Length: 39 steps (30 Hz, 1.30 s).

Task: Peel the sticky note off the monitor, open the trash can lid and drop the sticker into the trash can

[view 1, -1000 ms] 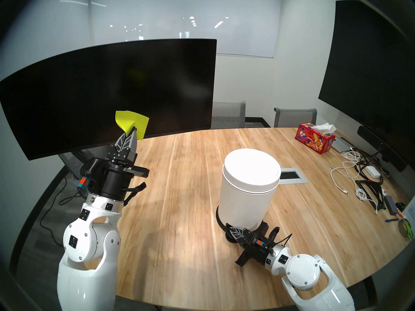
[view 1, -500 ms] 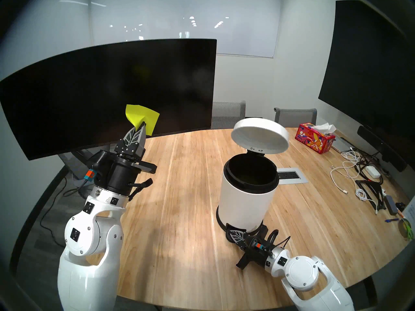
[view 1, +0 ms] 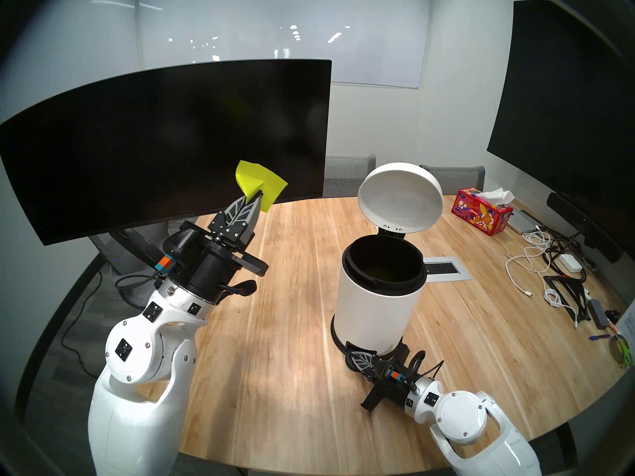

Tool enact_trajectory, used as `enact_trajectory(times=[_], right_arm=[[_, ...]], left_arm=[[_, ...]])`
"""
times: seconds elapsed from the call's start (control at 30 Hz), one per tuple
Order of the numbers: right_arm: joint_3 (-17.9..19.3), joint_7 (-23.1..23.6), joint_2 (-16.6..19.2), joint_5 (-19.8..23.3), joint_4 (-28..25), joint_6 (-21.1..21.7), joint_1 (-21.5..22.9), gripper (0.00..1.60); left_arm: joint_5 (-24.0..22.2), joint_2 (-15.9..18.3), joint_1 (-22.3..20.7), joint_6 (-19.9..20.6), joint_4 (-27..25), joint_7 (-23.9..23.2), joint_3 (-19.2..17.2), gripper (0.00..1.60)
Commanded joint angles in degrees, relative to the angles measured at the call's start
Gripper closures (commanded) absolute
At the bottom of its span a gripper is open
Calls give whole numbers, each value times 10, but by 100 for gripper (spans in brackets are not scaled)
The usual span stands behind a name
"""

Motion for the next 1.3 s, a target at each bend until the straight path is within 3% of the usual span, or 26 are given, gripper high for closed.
enact_trajectory(times=[0.0, 0.33, 0.87, 1.27], right_arm=[[-5, -1, -4, -4, 18, 7, 0, 160], [-7, -3, -11, -7, 28, 5, 4, 160], [-16, 0, -21, -19, 37, 8, 17, 160], [-22, -1, -26, -26, 46, 7, 18, 160]], left_arm=[[32, 8, -35, -1, 6, -18, 52, 160], [75, -6, -77, 4, 43, -25, 115, 160], [116, -13, -127, 9, 92, -45, 166, 160], [132, -14, -111, -6, 107, -59, 188, 160]])
